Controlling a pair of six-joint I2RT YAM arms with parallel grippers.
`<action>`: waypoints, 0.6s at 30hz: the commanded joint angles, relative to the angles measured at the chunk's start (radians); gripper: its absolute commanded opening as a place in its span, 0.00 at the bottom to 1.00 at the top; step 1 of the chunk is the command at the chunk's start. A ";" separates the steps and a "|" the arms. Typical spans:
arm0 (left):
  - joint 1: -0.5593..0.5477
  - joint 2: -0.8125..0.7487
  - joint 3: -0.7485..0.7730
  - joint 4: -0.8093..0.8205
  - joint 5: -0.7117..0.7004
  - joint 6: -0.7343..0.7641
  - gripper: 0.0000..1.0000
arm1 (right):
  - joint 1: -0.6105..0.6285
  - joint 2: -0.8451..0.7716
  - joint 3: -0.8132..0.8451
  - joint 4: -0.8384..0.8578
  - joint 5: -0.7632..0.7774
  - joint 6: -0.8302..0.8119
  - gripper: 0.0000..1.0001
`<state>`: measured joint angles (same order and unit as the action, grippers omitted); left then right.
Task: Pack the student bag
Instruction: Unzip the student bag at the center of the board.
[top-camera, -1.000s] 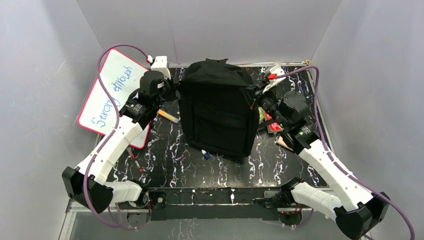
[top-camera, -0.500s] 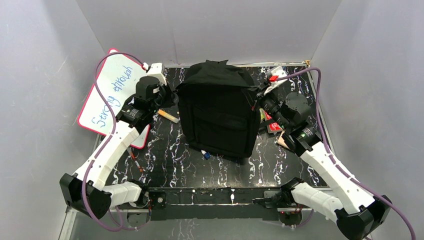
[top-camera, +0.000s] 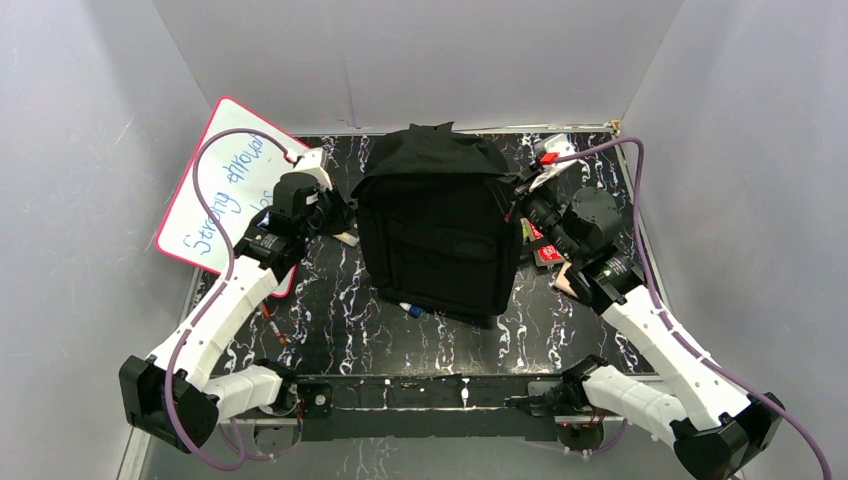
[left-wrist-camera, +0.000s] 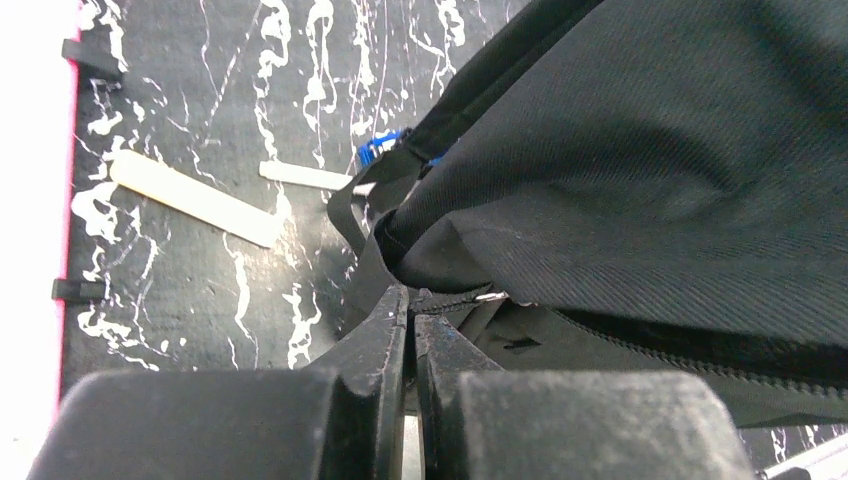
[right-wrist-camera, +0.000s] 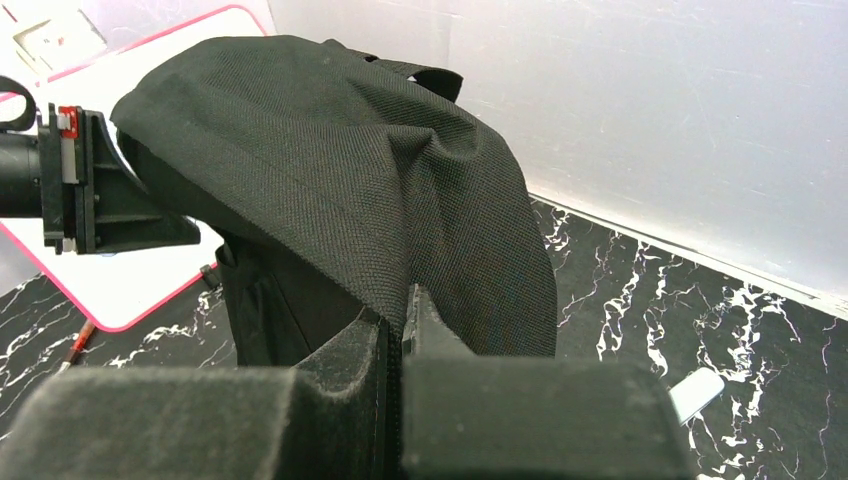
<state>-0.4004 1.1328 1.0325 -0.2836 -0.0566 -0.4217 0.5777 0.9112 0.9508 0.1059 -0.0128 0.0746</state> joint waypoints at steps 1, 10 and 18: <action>0.029 -0.026 -0.061 -0.042 -0.006 -0.028 0.00 | -0.022 -0.050 0.017 0.110 0.095 -0.020 0.00; 0.029 -0.034 -0.134 -0.002 0.079 -0.063 0.00 | -0.021 -0.048 0.016 0.108 0.076 -0.016 0.00; 0.029 -0.049 -0.059 -0.002 0.101 -0.047 0.00 | -0.021 -0.044 0.026 0.108 -0.004 -0.057 0.15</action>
<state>-0.3908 1.1126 0.9230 -0.2329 0.0689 -0.4843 0.5762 0.9100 0.9504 0.1028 -0.0193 0.0696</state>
